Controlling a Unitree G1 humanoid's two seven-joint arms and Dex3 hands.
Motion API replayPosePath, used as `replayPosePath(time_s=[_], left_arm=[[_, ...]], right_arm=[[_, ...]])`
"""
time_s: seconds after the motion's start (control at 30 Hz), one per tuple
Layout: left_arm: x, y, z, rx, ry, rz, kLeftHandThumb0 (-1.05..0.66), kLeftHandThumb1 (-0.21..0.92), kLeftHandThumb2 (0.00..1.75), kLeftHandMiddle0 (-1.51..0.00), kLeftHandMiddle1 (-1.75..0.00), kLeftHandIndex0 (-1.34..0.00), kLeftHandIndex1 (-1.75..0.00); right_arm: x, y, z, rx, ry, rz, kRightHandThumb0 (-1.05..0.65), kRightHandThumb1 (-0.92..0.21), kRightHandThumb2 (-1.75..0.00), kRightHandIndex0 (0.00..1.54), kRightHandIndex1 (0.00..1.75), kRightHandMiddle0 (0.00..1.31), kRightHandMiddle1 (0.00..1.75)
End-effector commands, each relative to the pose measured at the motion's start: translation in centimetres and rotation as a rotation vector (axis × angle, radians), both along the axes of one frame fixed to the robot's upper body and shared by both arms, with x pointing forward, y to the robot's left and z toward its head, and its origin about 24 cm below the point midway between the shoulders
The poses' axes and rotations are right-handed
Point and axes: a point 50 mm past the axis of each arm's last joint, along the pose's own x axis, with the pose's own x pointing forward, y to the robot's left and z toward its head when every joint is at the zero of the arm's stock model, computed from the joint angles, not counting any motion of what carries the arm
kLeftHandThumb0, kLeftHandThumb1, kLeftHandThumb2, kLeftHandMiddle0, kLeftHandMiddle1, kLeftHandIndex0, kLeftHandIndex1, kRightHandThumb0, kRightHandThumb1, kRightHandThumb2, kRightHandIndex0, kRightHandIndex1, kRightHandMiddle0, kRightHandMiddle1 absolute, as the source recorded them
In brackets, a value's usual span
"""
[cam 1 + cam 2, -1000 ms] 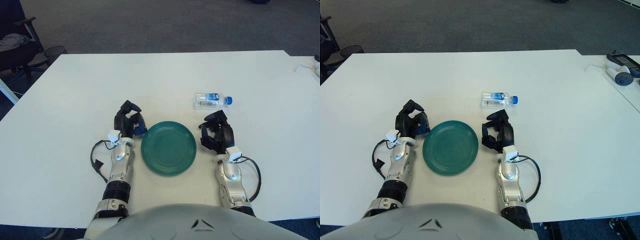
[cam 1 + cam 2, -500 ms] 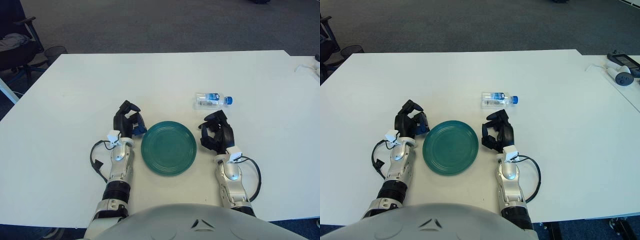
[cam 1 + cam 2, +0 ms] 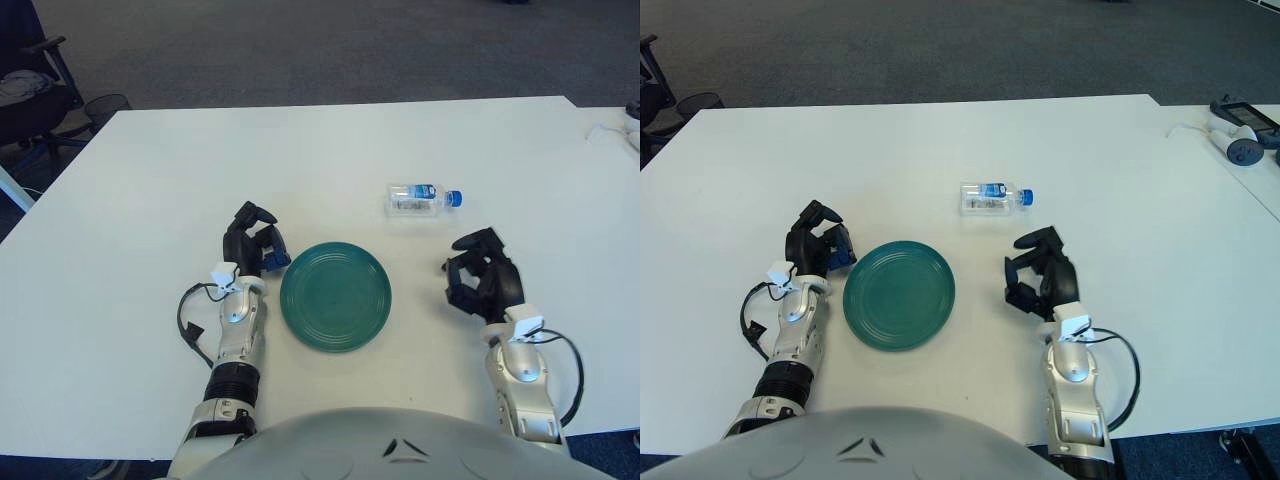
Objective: Put the bottle into the plate.
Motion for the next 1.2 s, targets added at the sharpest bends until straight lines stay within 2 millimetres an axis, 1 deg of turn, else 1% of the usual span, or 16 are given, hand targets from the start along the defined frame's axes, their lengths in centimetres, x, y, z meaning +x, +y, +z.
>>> replayPosePath(time_s=[0.0,0.03,0.13,0.2,0.27,0.5,0.6,0.7,0.83,0.87,1.03,1.17], left_arm=[[-1.8,-0.7,-2.9,-0.034,0.147,0.01,-0.55,0.12,1.56,-1.3,-1.75,-0.77,-1.75],[-1.8,-0.7,-2.9,-0.034,0.148,0.011,-0.56,0.11,1.56,-1.29,-1.75,-0.78,-1.75],[-1.7,-0.9,-2.9,-0.035,0.152,0.014,-0.57,0.09,1.59,-1.3,-1.75,-0.79,-1.75],[-1.6,-1.0,-2.8,-0.039,0.151,0.014,-0.57,0.08,1.6,-1.3,-1.75,-0.8,-1.75],[-1.6,-1.1,-2.8,-0.038,0.148,0.013,-0.58,0.07,1.61,-1.31,-1.75,-0.81,-1.75],[-1.6,-1.3,-2.9,-0.031,0.151,0.016,-0.6,0.04,1.65,-1.31,-1.75,-0.84,-1.75],[-1.6,-1.3,-3.0,-0.05,0.158,0.011,-0.6,0.04,1.65,-1.31,-1.75,-0.84,-1.75],[-1.7,-1.3,-3.0,-0.072,0.154,0.008,-0.58,0.07,1.62,-1.29,-1.75,-0.82,-1.75],[-1.6,-1.4,-3.1,-0.062,0.142,0.013,-0.58,0.08,1.61,-1.29,-1.75,-0.81,-1.75],[-1.6,-1.4,-3.1,-0.053,0.141,0.017,-0.58,0.08,1.61,-1.29,-1.75,-0.81,-1.75],[-1.5,-1.5,-3.1,-0.04,0.14,0.014,-0.59,0.06,1.63,-1.3,-1.75,-0.82,-1.75],[-1.4,-1.6,-3.0,-0.036,0.144,0.006,-0.59,0.05,1.64,-1.31,-1.75,-0.84,-1.75]], right_arm=[[0.7,0.1,1.8,0.006,-0.117,0.025,0.0,-0.55,-1.02,0.51,1.65,0.23,1.71],[0.8,0.1,1.9,0.006,-0.12,0.026,0.0,-0.55,-1.02,0.51,1.66,0.23,1.71],[1.6,0.5,3.2,-0.015,-0.19,0.048,0.0,-0.55,-1.02,0.5,1.67,0.23,1.71],[2.4,0.8,4.7,-0.051,-0.273,0.076,0.0,-0.57,-0.99,0.49,1.67,0.23,1.69],[2.8,0.7,5.4,-0.082,-0.314,0.093,0.0,-0.58,-0.97,0.48,1.68,0.23,1.68],[3.2,0.2,6.3,-0.156,-0.361,0.111,0.0,-0.59,-0.95,0.46,1.7,0.26,1.62],[3.3,0.2,6.6,-0.18,-0.376,0.111,0.0,-0.6,-0.92,0.46,1.67,0.27,1.61],[3.4,0.1,7.0,-0.205,-0.391,0.11,-0.01,-0.65,-0.82,0.45,1.61,0.27,1.6],[3.5,0.1,7.4,-0.235,-0.404,0.116,-0.01,-0.68,-0.77,0.45,1.58,0.28,1.6],[3.5,0.1,7.5,-0.242,-0.406,0.117,-0.01,-0.7,-0.73,0.45,1.56,0.28,1.59],[4.0,0.1,8.2,-0.308,-0.425,0.106,-0.01,-0.74,-0.66,0.44,1.54,0.28,1.58],[4.8,0.0,9.0,-0.389,-0.441,0.084,-0.01,-0.83,-0.51,0.43,1.51,0.26,1.55]])
